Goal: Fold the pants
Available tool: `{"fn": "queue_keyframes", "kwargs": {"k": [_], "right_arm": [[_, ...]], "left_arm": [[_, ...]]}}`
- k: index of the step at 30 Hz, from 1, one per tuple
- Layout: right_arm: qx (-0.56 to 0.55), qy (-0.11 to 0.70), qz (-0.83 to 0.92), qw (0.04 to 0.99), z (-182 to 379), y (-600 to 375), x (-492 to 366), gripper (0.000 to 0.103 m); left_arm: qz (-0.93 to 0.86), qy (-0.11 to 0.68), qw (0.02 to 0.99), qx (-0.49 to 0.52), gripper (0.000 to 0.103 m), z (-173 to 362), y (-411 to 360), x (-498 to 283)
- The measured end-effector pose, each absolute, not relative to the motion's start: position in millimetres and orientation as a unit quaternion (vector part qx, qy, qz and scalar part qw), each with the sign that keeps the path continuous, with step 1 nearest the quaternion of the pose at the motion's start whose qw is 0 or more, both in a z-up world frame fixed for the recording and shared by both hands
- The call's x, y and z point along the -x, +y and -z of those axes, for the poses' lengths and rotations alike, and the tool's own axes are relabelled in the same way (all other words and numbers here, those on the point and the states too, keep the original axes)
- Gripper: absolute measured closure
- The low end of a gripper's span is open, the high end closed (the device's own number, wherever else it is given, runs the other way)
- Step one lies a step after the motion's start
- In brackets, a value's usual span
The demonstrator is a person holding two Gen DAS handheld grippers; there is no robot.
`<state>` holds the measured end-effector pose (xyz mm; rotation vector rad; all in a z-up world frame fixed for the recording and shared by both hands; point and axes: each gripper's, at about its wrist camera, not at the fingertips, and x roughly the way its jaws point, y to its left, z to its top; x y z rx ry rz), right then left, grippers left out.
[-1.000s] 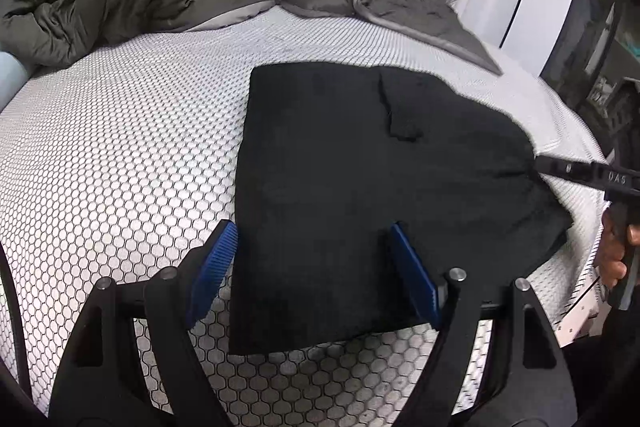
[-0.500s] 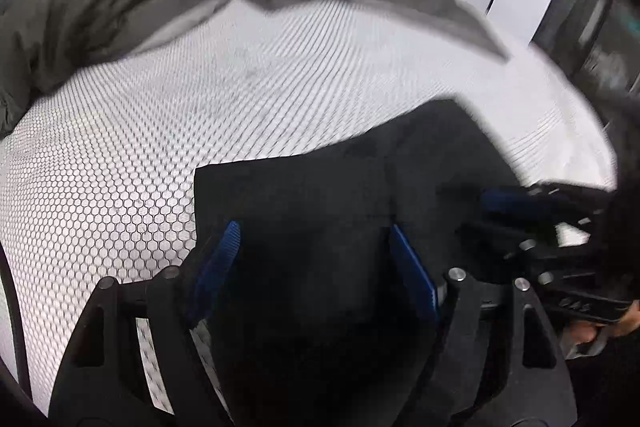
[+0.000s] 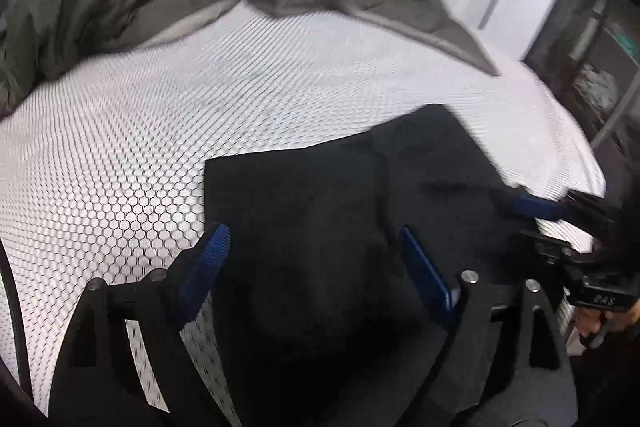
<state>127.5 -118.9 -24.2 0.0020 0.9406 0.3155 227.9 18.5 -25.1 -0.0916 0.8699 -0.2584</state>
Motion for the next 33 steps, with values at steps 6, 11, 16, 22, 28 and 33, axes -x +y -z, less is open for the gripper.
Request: {"fn": "queue_keyframes", "kwargs": {"k": [6,11,16,22,28,33], "right_arm": [[0.034,0.49,-0.178,0.853,50.0,-65.1,-136.9,0.054],[0.047,0.489,-0.146,0.859,62.0,-97.1,-125.3,0.059],[0.024,0.457,-0.159,0.875,45.3,-114.0,-103.8,0.055],[0.035,0.434,-0.221,0.873,40.7,-59.5,-83.2,0.055],[0.086,0.47,-0.183,0.859,65.0,-75.0,-68.3,0.056],[0.086,0.454,-0.205,0.863,48.2,-103.1,-50.3,0.053]], "left_arm": [[0.138,0.449,0.883,-0.027,0.018,53.9,-5.5,-203.8],[0.141,0.436,0.889,-0.005,0.015,55.7,12.4,-199.1],[0.129,0.42,0.898,0.01,0.016,38.4,16.8,-161.6],[0.143,0.417,0.897,-0.034,0.015,59.9,-5.0,-124.3],[0.142,0.42,0.896,-0.011,0.015,66.3,23.0,-105.9],[0.144,0.41,0.901,-0.004,0.017,56.5,25.6,-100.4]]}}
